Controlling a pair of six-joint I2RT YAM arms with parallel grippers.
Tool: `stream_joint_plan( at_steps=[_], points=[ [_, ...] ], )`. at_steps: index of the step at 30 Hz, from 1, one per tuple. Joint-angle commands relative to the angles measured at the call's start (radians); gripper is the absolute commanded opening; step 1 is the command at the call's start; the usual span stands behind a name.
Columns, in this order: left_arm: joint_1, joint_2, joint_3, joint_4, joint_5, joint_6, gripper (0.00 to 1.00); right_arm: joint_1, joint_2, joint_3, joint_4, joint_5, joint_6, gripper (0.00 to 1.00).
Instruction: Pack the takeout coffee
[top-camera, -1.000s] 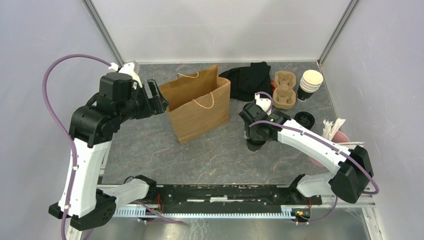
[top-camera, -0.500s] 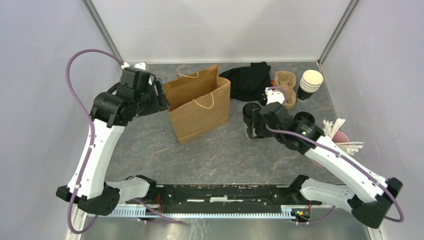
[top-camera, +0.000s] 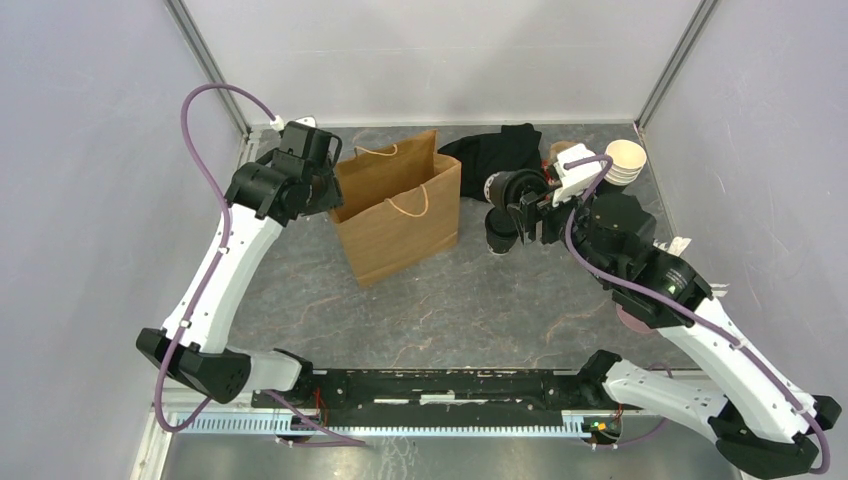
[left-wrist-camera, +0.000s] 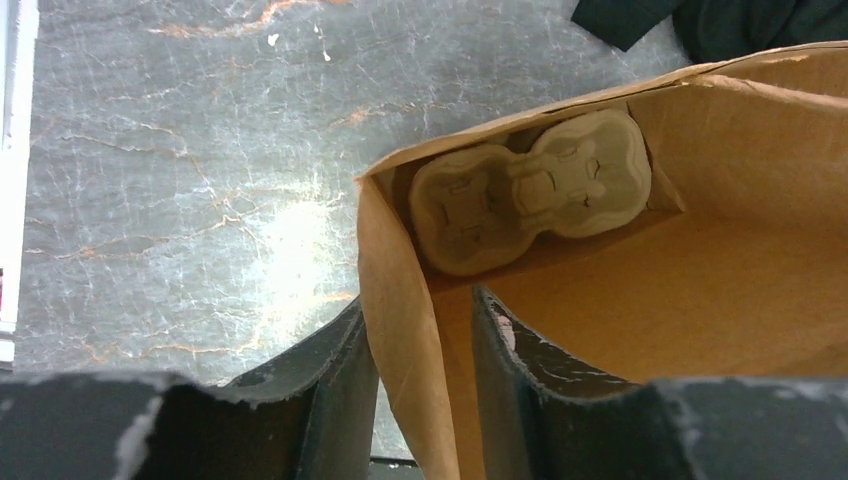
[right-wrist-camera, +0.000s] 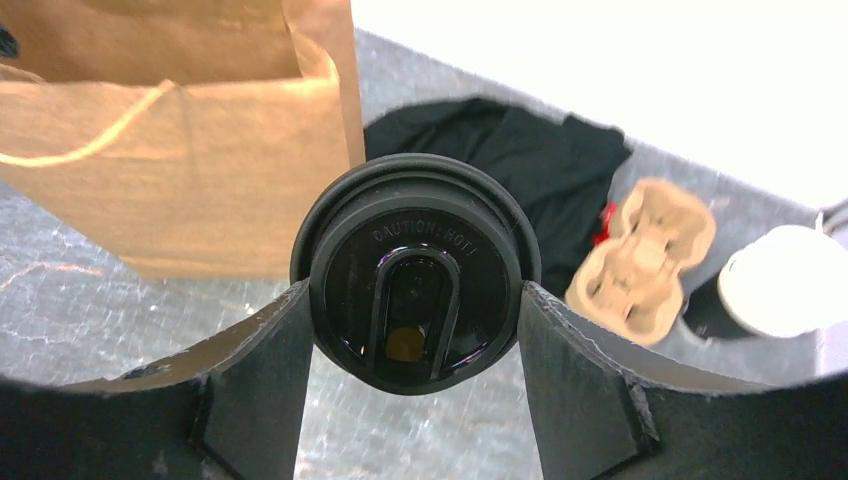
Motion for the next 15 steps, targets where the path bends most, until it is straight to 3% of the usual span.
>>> stream_joint_plan(
  at_steps=[1, 8, 15],
  points=[
    [0.001, -0.013, -0.001, 0.083, -0.071, 0.036, 0.39, 0.002, -0.009, 0.054, 0.218, -0.05, -0.212, 0.06],
    [0.0, -0.044, -0.064, 0.169, -0.108, 0.129, 0.16, 0.002, 0.139, 0.252, 0.17, -0.294, -0.302, 0.05],
    [0.0, -0.157, -0.125, 0.191, -0.069, 0.154, 0.05, 0.012, 0.274, 0.427, 0.101, -0.513, -0.24, 0.05]
  ],
)
